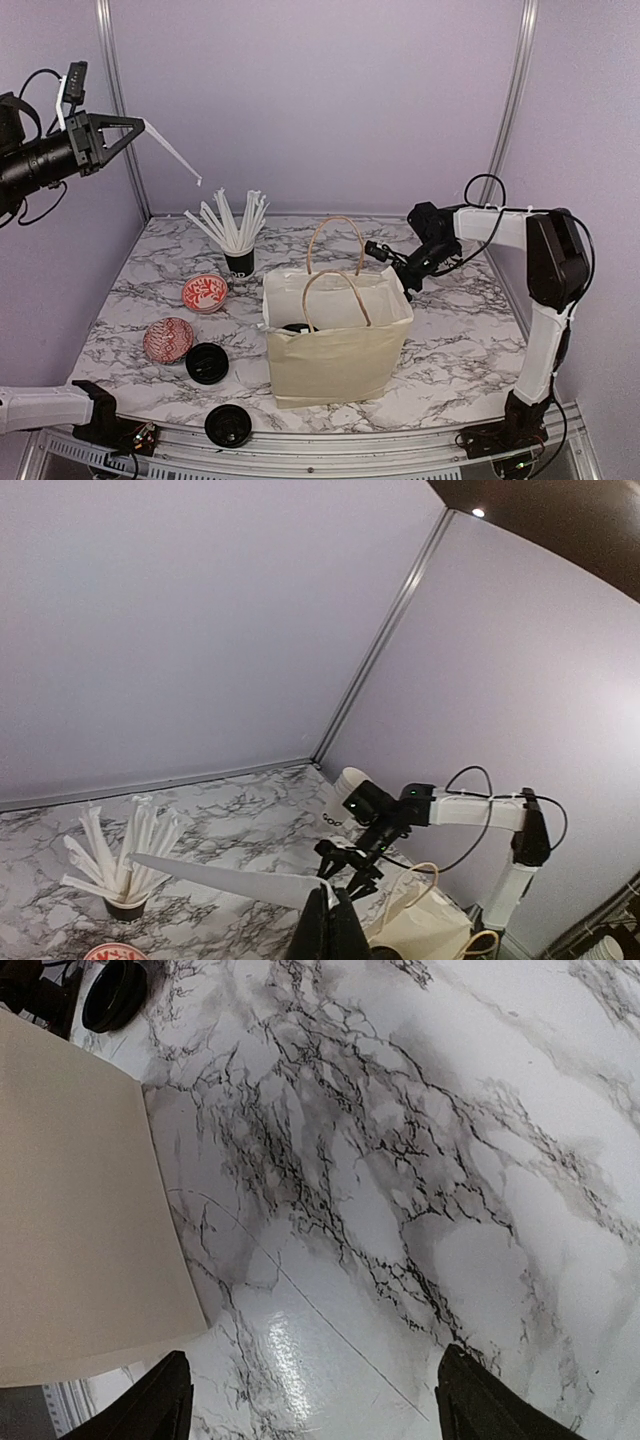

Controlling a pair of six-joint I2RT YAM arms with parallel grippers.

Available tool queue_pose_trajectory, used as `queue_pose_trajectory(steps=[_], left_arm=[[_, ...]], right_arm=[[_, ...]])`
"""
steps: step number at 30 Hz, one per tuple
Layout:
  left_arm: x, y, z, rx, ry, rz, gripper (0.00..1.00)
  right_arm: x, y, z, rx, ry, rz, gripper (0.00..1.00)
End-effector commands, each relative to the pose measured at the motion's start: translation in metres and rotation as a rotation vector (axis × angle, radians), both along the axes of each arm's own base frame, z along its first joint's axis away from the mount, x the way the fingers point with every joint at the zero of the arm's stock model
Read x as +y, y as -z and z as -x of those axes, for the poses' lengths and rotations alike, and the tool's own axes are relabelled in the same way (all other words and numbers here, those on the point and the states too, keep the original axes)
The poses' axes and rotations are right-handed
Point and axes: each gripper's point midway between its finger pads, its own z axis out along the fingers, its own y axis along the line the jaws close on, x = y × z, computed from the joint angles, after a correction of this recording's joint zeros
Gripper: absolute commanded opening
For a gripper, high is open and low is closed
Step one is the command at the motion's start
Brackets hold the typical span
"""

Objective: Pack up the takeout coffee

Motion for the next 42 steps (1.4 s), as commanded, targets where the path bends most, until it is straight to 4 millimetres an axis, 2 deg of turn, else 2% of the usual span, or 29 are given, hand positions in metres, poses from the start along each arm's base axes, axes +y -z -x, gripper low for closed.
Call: queue_pose_trajectory(steps=[1,4,8,15,20,23,27,31,37,40,42], left_arm=[[-0.022,-0.039,0.040,-0.032,0.201,0.120,0.00],[-0.035,-0.059,0.059,-0.045,0.314,0.193,0.00],[-0.062,-0.069,0.078,-0.037,0.455,0.222,0.00],[-0.131,-0.061,0.119,0.025,0.737,0.200,0.00],[-0.186,-0.037,0.142,0.097,0.898,0.142,0.00],[-0.217,-0.013,0.142,0.153,0.939,0.096,0.00],[-0.245,0.024,0.120,0.213,0.890,0.022,0.00],[-0.260,0.053,0.103,0.255,0.838,-0.035,0.00],[-0.274,0.082,0.095,0.312,0.835,-0.082,0.00],[-0.271,0.094,0.089,0.324,0.793,-0.156,0.49],[-0.261,0.092,0.082,0.285,0.723,-0.217,0.78]], right_arm=[[0.010,-0.006,0.000,-0.018,-0.024,0.012,0.82],[0.011,-0.006,0.001,-0.023,-0.029,0.017,0.82],[0.010,-0.007,0.000,-0.032,-0.028,0.024,0.82],[0.008,-0.010,0.001,-0.045,-0.027,0.031,0.82],[0.007,-0.008,0.001,-0.045,-0.028,0.037,0.82],[0.006,-0.007,0.002,-0.045,-0.029,0.041,0.82],[0.005,-0.007,0.004,-0.049,-0.033,0.044,0.82],[0.005,-0.006,0.005,-0.047,-0.036,0.045,0.82],[0.004,-0.003,0.006,-0.041,-0.043,0.048,0.82],[0.003,-0.001,0.007,-0.039,-0.045,0.053,0.82],[0.003,-0.001,0.007,-0.039,-0.044,0.053,0.82]])
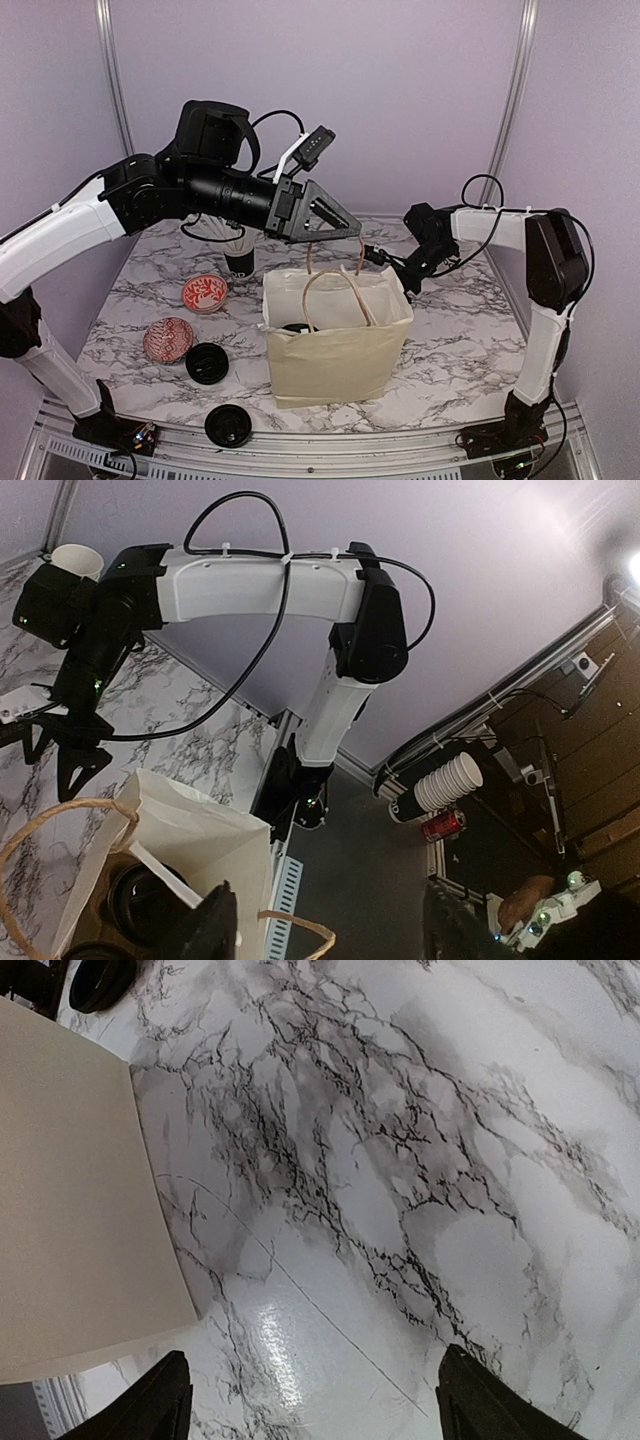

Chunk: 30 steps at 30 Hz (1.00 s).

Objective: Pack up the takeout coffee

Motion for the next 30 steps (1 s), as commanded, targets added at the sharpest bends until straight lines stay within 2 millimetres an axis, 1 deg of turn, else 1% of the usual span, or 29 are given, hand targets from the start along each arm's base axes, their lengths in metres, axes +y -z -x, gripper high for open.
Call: queue_pose_trajectory(steps=[1,2,3,4,7,9,11,13,14,15,16,18,20,21,26,30], left_arm=[[0.022,-0.002,-0.013,-0.134,-0.101,-0.110,0.92],[0.032,-0.003,-0.018,-0.175,-0.145,-0.141,0.98],[0.045,-0.002,-0.023,-0.223,-0.189,-0.184,0.99],[0.061,-0.007,-0.027,-0.269,-0.246,-0.205,0.99],[0.108,-0.011,-0.039,-0.381,-0.415,-0.261,0.99],[0.135,-0.008,-0.040,-0.436,-0.483,-0.288,0.99],[0.150,0.001,-0.026,-0.448,-0.451,-0.294,0.99],[0.153,0.013,-0.002,-0.409,-0.338,-0.287,0.98],[0.151,0.024,0.012,-0.371,-0.261,-0.289,0.93],[0.148,0.034,0.023,-0.340,-0.201,-0.291,0.90],[0.147,0.041,0.032,-0.315,-0.154,-0.289,0.82],[0.141,0.057,0.046,-0.295,-0.071,-0.305,0.68],[0.138,0.070,0.052,-0.301,-0.030,-0.333,0.60],[0.136,0.075,0.053,-0.310,-0.019,-0.348,0.58],[0.124,0.088,0.051,-0.356,0.007,-0.395,0.60],[0.110,0.096,0.061,-0.355,0.087,-0.403,0.61]], right_arm=[[0.002,-0.008,0.002,-0.021,-0.020,-0.004,0.82],[0.002,-0.008,0.002,-0.021,-0.021,-0.004,0.82],[0.002,-0.007,0.002,-0.019,-0.022,-0.004,0.83],[0.002,-0.007,0.002,-0.020,-0.022,-0.004,0.83],[0.001,-0.006,0.002,-0.019,-0.024,-0.001,0.84],[0.001,-0.006,0.002,-0.020,-0.024,0.001,0.84],[0.001,-0.005,0.002,-0.019,-0.023,0.005,0.85],[0.001,-0.003,0.001,-0.016,-0.020,0.008,0.85],[0.001,-0.001,0.001,-0.012,-0.018,0.010,0.85],[0.001,-0.001,0.001,-0.012,-0.018,0.012,0.85],[0.001,0.000,0.000,-0.008,-0.015,0.014,0.86],[0.002,0.001,-0.001,-0.004,-0.015,0.016,0.86],[0.002,0.003,0.000,0.005,-0.015,0.019,0.86],[0.002,0.004,0.000,0.009,-0.014,0.020,0.86],[0.003,0.004,0.000,0.014,-0.013,0.018,0.86],[0.003,0.006,0.000,0.019,-0.013,0.021,0.86]])
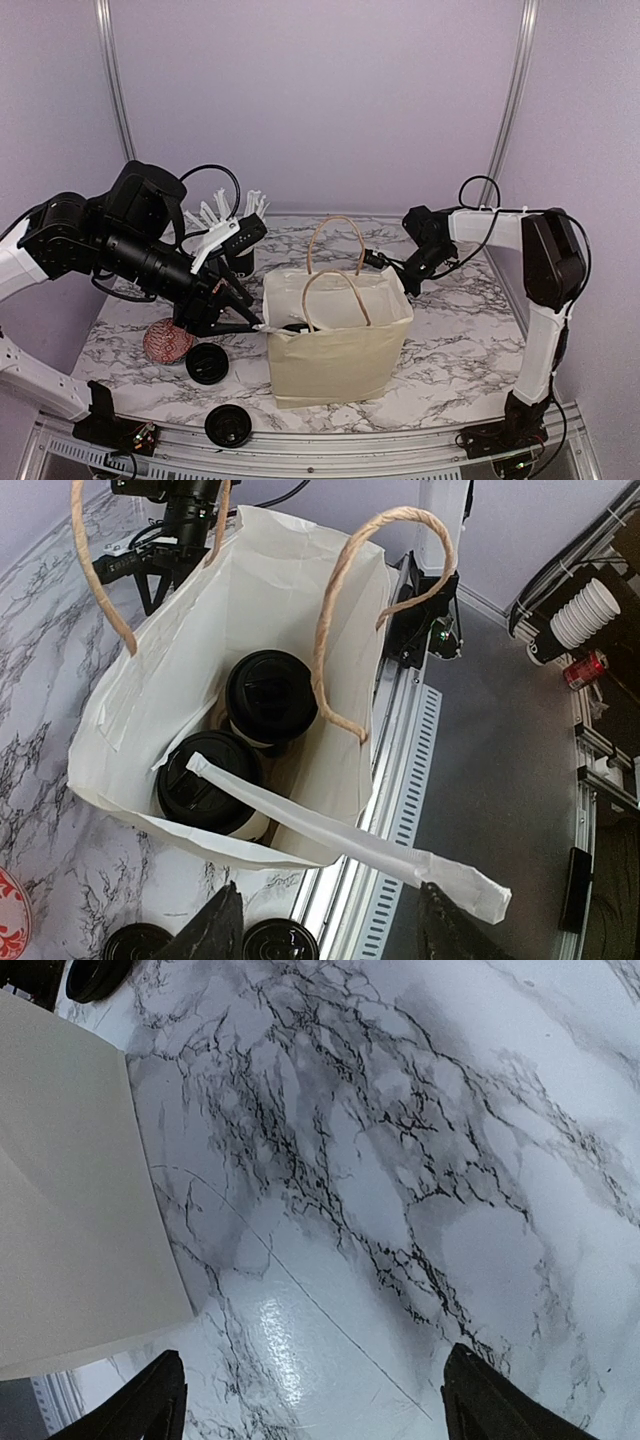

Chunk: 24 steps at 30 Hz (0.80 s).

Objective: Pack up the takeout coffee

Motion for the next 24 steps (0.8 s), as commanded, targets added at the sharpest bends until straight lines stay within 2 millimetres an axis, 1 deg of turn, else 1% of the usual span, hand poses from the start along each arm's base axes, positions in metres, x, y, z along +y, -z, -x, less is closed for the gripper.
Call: queue_pose_trajectory(steps=[1,5,9,12,13,16,20,22,24], left_arm=[[-0.010,-0.002,0.014,-0.009,0.102,-0.004,0.61],[-0.008,0.001,0.014,-0.024,0.110,-0.029,0.62],[-0.007,-0.005,0.019,-0.036,0.133,-0.018,0.64],[-0.015,-0.017,0.027,-0.067,0.164,0.020,0.64],[-0.019,-0.021,0.027,-0.104,0.182,0.035,0.63],[-0.030,-0.028,0.030,-0.123,0.210,0.077,0.61],[-0.040,-0.022,0.034,-0.105,0.249,0.065,0.55],[-0.043,-0.018,0.033,-0.100,0.246,0.052,0.49],[-0.045,-0.016,0.028,-0.101,0.220,0.032,0.40]], right_arm=[[0.004,-0.001,-0.002,0.006,-0.002,0.006,0.86],[0.003,0.000,-0.002,0.010,-0.003,0.007,0.86],[0.003,0.001,-0.002,0.013,-0.004,0.006,0.86],[0.004,0.002,-0.001,0.018,-0.006,0.008,0.86],[0.004,0.002,-0.001,0.018,-0.008,0.008,0.86],[0.005,0.003,0.000,0.020,-0.011,0.009,0.86],[0.005,0.001,0.000,0.016,-0.011,0.008,0.86],[0.005,0.001,0.000,0.015,-0.011,0.007,0.86],[0.005,0.001,0.000,0.016,-0.011,0.008,0.86]])
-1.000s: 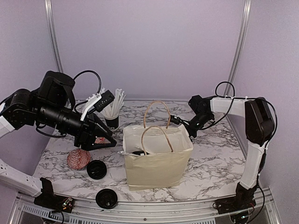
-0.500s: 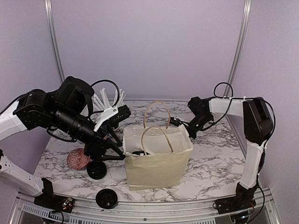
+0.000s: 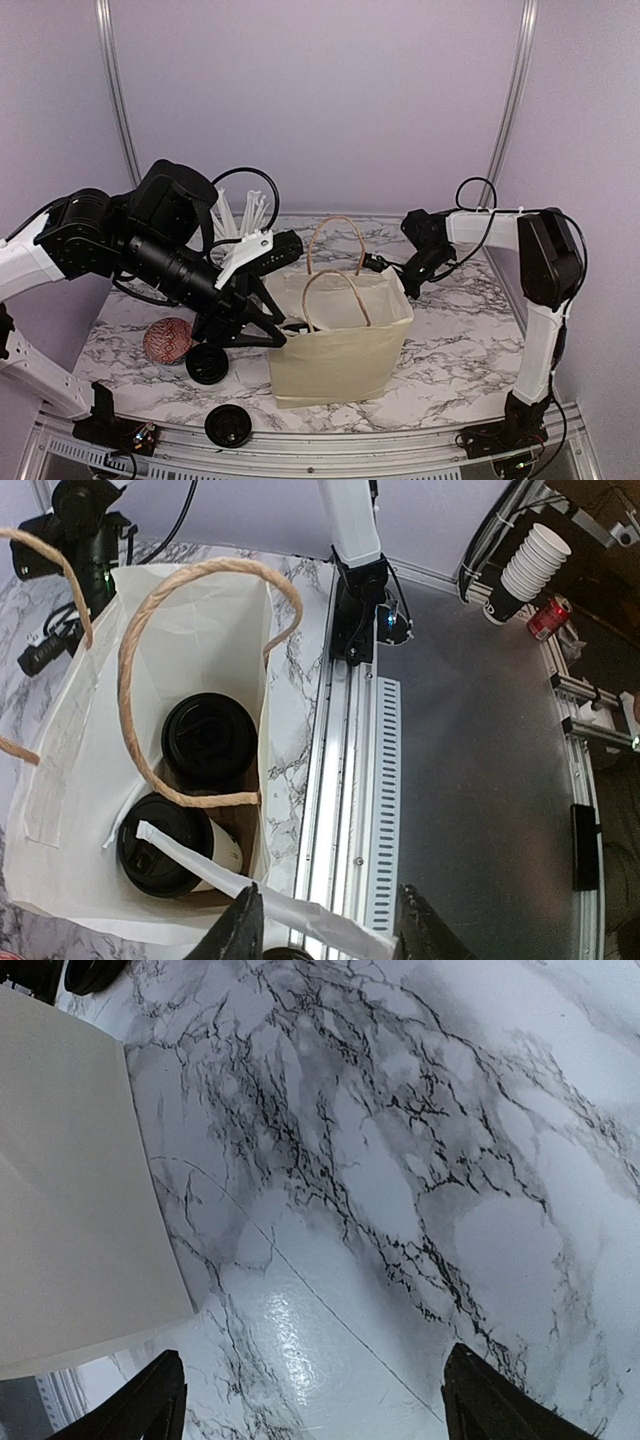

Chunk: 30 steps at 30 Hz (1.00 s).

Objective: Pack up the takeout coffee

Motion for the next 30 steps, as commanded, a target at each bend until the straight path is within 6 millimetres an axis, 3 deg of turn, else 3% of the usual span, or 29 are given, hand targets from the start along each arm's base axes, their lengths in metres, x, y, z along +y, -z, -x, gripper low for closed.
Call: queue_pose_trajectory(steps=[1,7,13,19,23,30], left_arm=[[-0.009,-0.004,-0.005,-0.015,-0.010,-0.004,0.35],[-0.006,-0.010,-0.011,-0.016,-0.055,-0.035,0.00],[0.004,-0.043,-0.023,-0.085,-0.122,-0.006,0.00],[0.022,-0.096,-0.060,-0.283,-0.308,0.090,0.00],[0.006,-0.116,-0.061,-0.298,-0.301,0.249,0.00],[-0.032,-0.120,-0.056,-0.222,-0.253,0.427,0.00]], right_arm=[[0.006,-0.007,-0.004,-0.017,-0.009,-0.008,0.86],[0.006,-0.007,-0.004,-0.015,-0.011,-0.007,0.86],[0.006,-0.007,-0.003,-0.018,-0.011,-0.005,0.86],[0.005,-0.006,-0.003,-0.018,-0.011,-0.003,0.86],[0.005,-0.007,-0.003,-0.020,-0.012,-0.002,0.86],[0.005,-0.006,-0.002,-0.017,-0.015,-0.003,0.86]])
